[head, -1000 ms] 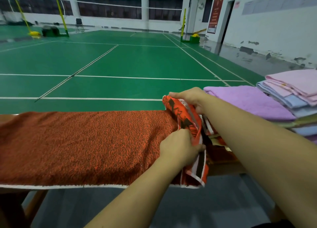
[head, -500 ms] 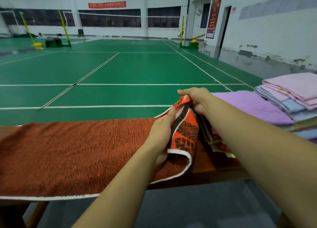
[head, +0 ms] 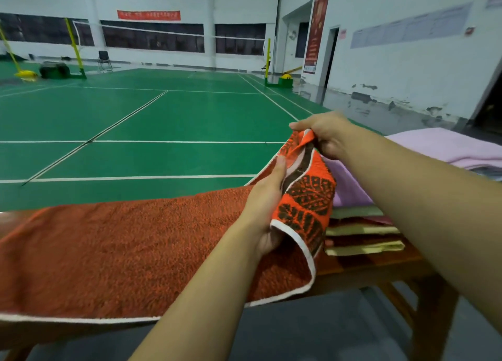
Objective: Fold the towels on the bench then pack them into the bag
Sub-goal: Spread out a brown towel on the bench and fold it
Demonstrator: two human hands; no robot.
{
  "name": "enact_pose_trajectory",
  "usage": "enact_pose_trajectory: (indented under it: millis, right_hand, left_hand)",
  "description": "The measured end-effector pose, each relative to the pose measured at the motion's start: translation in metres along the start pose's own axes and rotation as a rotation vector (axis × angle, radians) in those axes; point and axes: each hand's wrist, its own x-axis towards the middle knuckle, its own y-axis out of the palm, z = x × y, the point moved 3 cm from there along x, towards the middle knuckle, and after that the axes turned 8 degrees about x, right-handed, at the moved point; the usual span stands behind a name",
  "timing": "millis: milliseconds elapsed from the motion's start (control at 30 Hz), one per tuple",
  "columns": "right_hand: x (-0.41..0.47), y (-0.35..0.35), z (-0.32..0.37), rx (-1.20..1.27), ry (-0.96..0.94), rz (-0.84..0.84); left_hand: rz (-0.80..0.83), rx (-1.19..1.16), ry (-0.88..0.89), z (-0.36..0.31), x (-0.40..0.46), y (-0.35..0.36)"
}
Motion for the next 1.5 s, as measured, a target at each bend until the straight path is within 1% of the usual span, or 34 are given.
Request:
enact_pose_trajectory:
  millis: [167, 233, 333, 467, 633, 700, 733, 867, 933, 1033, 1067, 1100, 1200, 1233, 1300, 1333, 1367, 1400, 1433, 1467, 1500]
  right_hand:
    - [-0.006, -0.015, 0.004, -0.021, -0.027, -0.073]
    - [-0.009, -0.007, -0.001, -0.031, -0.042, -0.064]
    - [-0.015, 0.024, -0.010, -0.050, -0.059, -0.029]
    - [-0.025, 0.097, -0.023, -0.026, -0.060, 0.070]
    - [-0.048, 0.205, -0.047, -0.014, -0.020, 0.260]
    - [-0.058, 0.253, -0.055, -0.030, -0.008, 0.312]
    - [-0.061, 0.266, -0.056, -0.035, -0.021, 0.312]
    - [-0.084, 0.345, -0.075, 0.005, 0.003, 0.445]
    - [-0.097, 0.377, -0.087, 0.041, 0.035, 0.512]
    - [-0.106, 0.410, -0.109, -0.004, 0.071, 0.578]
    - [-0.108, 0.418, -0.116, -0.025, 0.087, 0.600]
    - [-0.107, 0.425, -0.126, -0.046, 0.099, 0.621]
    - [-0.105, 0.439, -0.157, -0.109, 0.121, 0.668]
    - [-0.104, 0.442, -0.165, -0.146, 0.110, 0.685]
    - [-0.100, 0.445, -0.176, -0.195, 0.071, 0.684]
    - [-0.098, 0.445, -0.178, -0.189, 0.063, 0.680]
    - [-0.095, 0.444, -0.180, -0.176, 0.057, 0.676]
    - [-0.093, 0.444, -0.180, -0.173, 0.035, 0.667]
    - [-0.089, 0.442, -0.179, -0.195, -0.009, 0.656]
    - [-0.089, 0.439, -0.178, -0.240, -0.061, 0.641]
    - [-0.086, 0.435, -0.177, -0.283, -0.110, 0.624]
  left_hand:
    - [0.009, 0.053, 0.007, -0.002, 0.000, 0.005]
    - [-0.020, 0.132, 0.033, -0.008, -0.005, -0.007]
    - [-0.091, 0.261, 0.050, -0.018, -0.017, -0.037]
    - [-0.182, 0.318, 0.088, -0.039, -0.036, -0.090]
    - [-0.360, 0.327, 0.115, -0.073, -0.077, -0.164]
    - [-0.424, 0.332, 0.126, -0.086, -0.092, -0.195]
    - [-0.447, 0.345, 0.129, -0.091, -0.097, -0.203]
    - [-0.635, 0.387, 0.159, -0.119, -0.125, -0.263]
    - [-0.739, 0.504, 0.160, -0.129, -0.136, -0.296]
    - [-0.880, 0.690, 0.135, -0.135, -0.146, -0.338]
    - [-0.919, 0.792, 0.106, -0.135, -0.149, -0.350]
    - [-0.951, 0.903, 0.051, -0.131, -0.150, -0.363]
    - [-1.044, 1.233, -0.222, -0.118, -0.154, -0.395]
    - [-1.097, 1.335, -0.282, -0.117, -0.155, -0.400]
    - [-1.215, 1.544, -0.327, -0.119, -0.154, -0.403]
    - [-1.256, 1.657, -0.311, -0.120, -0.151, -0.397]
    - [-1.273, 1.745, -0.257, -0.121, -0.146, -0.391]
    - [-1.255, 1.777, -0.129, -0.120, -0.138, -0.385]
    - [-1.190, 1.756, 0.001, -0.118, -0.129, -0.380]
    - [-1.089, 1.706, 0.115, -0.114, -0.120, -0.376]
    - [-0.971, 1.675, 0.191, -0.108, -0.110, -0.371]
